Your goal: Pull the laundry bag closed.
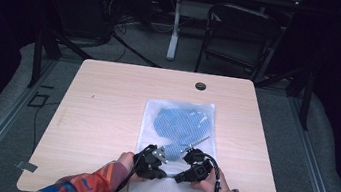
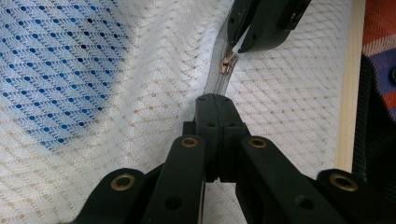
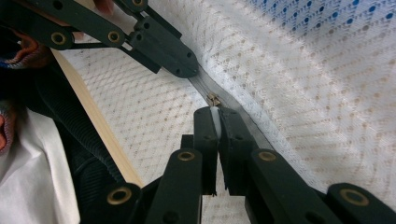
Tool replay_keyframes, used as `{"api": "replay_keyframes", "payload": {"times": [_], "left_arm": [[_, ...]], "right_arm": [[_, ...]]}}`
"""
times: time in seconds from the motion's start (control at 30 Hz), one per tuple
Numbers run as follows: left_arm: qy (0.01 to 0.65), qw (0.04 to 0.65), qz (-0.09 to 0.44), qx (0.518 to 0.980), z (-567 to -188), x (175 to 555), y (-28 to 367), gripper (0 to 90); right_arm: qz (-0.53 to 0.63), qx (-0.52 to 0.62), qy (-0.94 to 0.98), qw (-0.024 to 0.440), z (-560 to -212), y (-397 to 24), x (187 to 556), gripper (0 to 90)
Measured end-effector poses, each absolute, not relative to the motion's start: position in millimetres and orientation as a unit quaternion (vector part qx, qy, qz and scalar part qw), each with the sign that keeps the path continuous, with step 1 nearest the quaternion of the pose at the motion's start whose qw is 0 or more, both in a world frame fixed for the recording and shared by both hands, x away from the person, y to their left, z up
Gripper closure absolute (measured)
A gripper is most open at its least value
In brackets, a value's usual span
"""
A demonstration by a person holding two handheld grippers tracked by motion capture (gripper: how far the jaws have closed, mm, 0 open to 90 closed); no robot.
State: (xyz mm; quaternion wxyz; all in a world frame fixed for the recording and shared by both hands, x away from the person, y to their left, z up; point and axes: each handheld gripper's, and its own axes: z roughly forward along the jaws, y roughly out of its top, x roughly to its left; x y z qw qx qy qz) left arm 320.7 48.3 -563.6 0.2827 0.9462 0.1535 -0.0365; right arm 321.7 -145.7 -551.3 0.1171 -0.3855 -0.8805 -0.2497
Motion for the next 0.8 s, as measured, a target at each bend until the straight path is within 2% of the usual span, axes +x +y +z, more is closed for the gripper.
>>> {"api": "replay_keyframes", "payload": {"times": [0.8], "left_arm": [[0.157, 0.286, -0.043, 0.944, -564.2, 322.0, 49.1, 90.0]], "right_arm": [[-0.249, -0.398, -0.878, 0.090, -553.6, -141.3, 320.9, 86.2]]}}
